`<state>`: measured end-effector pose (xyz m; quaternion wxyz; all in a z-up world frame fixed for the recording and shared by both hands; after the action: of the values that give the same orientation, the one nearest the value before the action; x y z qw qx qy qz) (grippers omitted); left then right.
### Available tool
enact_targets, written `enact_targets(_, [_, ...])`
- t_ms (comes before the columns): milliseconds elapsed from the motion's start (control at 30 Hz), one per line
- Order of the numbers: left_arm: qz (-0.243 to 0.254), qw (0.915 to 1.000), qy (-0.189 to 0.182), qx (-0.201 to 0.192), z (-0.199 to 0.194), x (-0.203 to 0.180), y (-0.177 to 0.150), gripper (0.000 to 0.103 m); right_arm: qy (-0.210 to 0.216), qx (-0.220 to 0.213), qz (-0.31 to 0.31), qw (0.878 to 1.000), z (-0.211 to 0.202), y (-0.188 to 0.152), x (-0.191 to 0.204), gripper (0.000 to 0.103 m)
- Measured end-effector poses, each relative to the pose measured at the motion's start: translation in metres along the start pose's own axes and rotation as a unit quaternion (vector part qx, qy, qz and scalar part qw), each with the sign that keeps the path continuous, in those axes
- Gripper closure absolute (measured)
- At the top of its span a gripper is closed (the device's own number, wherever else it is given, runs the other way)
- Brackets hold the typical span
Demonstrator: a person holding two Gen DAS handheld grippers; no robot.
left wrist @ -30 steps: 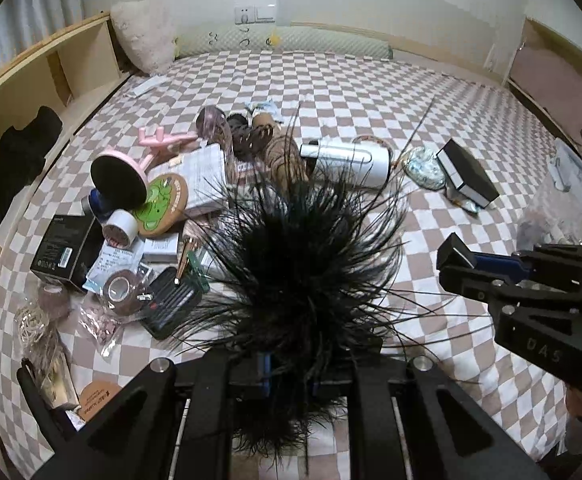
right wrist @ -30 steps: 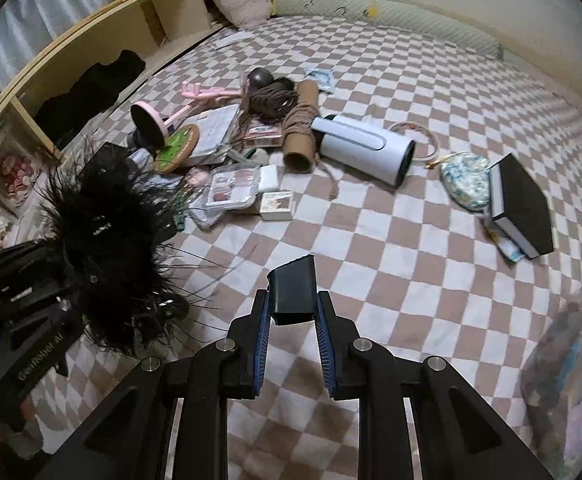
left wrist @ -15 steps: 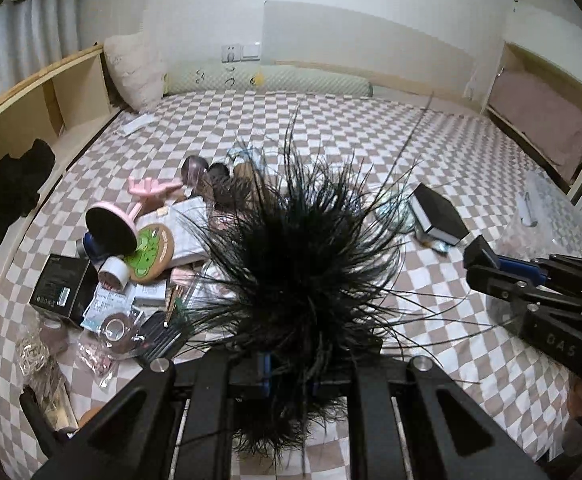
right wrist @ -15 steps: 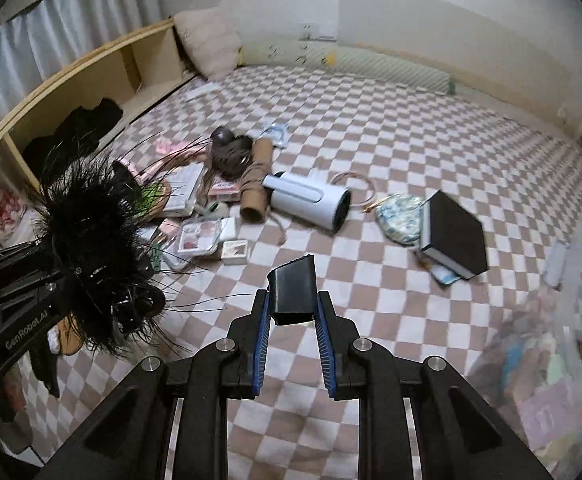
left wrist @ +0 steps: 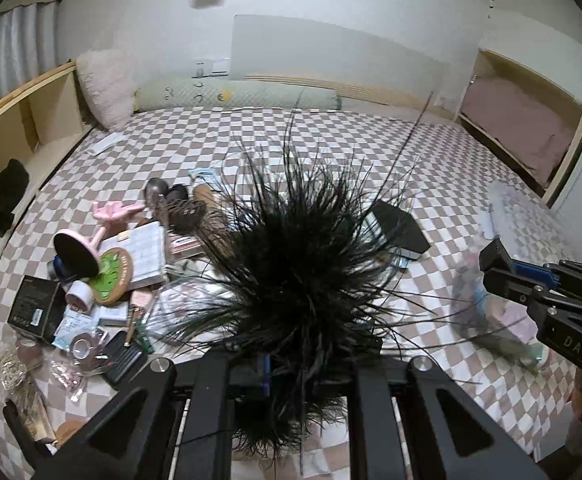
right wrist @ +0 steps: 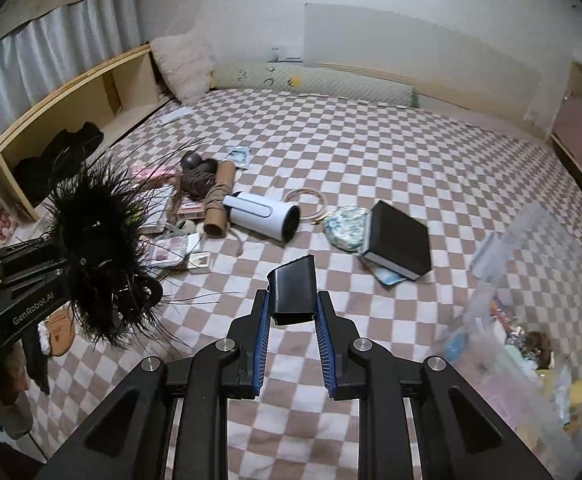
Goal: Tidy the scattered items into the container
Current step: 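Carry the feather boa and black item toward the clear container with both tools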
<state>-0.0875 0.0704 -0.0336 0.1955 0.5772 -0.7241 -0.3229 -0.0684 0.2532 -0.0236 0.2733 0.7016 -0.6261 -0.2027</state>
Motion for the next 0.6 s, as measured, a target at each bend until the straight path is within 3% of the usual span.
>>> enact_targets(600, [0.015,0.9993,-0.029,-0.019,0.009,-0.061,0.032,0.09,-0.054,-0.048,0.055,0.996,-0.037,0.0,-0.081,0.08])
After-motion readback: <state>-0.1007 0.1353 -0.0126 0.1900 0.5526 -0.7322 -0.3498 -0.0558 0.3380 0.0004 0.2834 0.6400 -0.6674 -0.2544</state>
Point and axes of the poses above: each gripper's, at about its wrist camera, not at the fingertips, and z roughly the way its jaws point, x to its left, y to its top, the point moved 2 cm from there along z, roughly the way its jaws point, and after that the axes turned 3 degrees about z, right-handed, at the moved point
